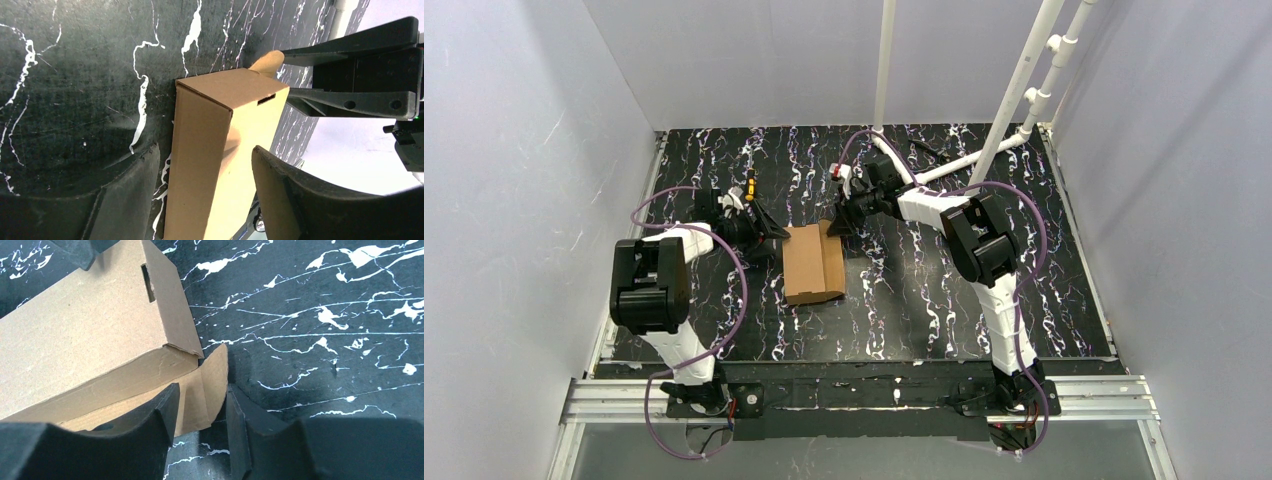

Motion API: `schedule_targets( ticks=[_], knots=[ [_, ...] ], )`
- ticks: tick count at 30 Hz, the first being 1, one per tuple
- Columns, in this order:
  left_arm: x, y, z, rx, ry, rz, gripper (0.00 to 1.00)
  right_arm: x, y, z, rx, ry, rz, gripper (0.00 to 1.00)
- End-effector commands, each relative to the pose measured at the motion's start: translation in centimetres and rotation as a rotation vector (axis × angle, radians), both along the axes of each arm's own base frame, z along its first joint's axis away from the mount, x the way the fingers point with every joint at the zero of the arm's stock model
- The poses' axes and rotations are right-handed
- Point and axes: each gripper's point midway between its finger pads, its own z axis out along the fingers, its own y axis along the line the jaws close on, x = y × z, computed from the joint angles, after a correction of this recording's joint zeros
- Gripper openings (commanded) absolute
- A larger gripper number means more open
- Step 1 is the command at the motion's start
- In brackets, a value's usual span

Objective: Fold the paper box

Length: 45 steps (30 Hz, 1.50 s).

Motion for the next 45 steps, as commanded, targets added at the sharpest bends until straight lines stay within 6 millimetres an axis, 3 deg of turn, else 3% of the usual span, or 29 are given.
schedule_targets(
  ticks=[1, 23, 25, 32, 35, 38, 41, 45],
  knots=[
    [0.3, -0.2, 0.6, 0.001, 0.009, -0.027, 0.64, 0.3, 0.7, 1.8, 0.058, -0.055, 0.05, 0.45],
    [1.5, 0.0, 0.0, 0.046, 0.055, -0.065, 0.61, -2.2, -0.6, 3.2, 0.072, -0.134, 0.097, 0.34],
    [1.2, -1.2, 0.1, 0.051, 0.054, -0.1, 0.61, -2.5, -0.6, 3.2, 0.063, -0.145, 0.094, 0.34],
    [0.9, -1.9, 0.7, 0.067, 0.039, -0.154, 0.62, -3.1, -0.5, 2.9, 0.018, -0.165, 0.051, 0.31],
    [0.7, -0.6, 2.5, 0.167, -0.074, -0.157, 0.75, -3.6, -0.9, 3.3, 0.009, -0.173, 0.02, 0.27],
    [-0.3, 1.2, 4.9, 0.286, -0.195, -0.099, 0.96, -3.8, -1.4, 3.0, -0.015, -0.157, -0.027, 0.25],
    [-0.7, 1.2, 7.6, 0.224, -0.296, -0.008, 0.98, -3.9, -1.7, 2.8, -0.027, -0.149, -0.045, 0.28],
    [-2.0, 0.2, 8.6, 0.108, -0.296, -0.03, 0.98, -3.9, -1.7, 3.2, -0.027, -0.145, -0.047, 0.33]
  ],
)
